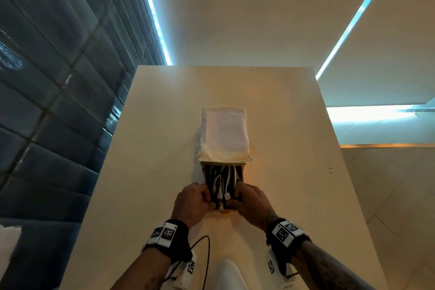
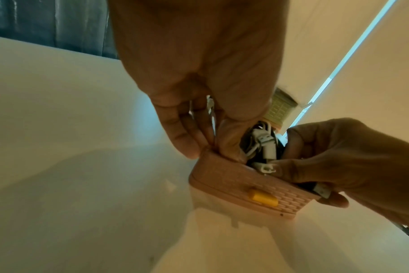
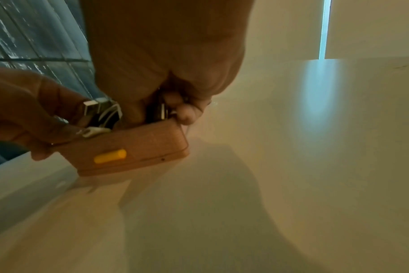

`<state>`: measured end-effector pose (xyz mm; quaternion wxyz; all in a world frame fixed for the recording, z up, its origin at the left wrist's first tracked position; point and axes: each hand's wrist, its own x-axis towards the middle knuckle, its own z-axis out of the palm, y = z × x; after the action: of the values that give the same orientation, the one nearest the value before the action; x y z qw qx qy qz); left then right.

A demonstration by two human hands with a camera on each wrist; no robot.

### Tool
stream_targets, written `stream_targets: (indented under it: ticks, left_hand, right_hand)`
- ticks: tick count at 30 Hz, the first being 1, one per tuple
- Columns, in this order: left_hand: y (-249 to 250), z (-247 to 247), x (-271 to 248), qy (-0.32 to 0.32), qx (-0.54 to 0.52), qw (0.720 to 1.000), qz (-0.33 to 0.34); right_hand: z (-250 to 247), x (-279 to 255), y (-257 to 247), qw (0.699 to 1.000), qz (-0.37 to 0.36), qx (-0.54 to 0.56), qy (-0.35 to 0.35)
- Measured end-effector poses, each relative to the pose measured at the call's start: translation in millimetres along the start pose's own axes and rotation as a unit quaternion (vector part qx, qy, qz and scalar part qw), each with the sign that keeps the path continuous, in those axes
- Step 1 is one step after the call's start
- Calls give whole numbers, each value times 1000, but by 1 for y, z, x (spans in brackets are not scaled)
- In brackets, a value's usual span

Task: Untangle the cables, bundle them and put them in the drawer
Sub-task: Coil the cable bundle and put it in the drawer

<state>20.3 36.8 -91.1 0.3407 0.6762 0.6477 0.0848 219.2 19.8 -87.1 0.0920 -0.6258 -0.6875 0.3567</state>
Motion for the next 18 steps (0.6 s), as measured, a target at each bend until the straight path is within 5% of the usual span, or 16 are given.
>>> stream_targets:
  ticks: [6, 10, 18]
  left_hand:
    - [2, -3, -9, -52, 23, 998, 6]
    - [11, 6, -14, -4, 38, 999, -16]
    - [16, 9, -6, 13, 49, 998, -38]
  right_hand:
    - [-3, 4, 3, 1000, -4, 17, -13]
    - [-16, 6, 8, 997, -8, 15, -75]
    - [7, 5, 2, 994, -56, 74, 63]
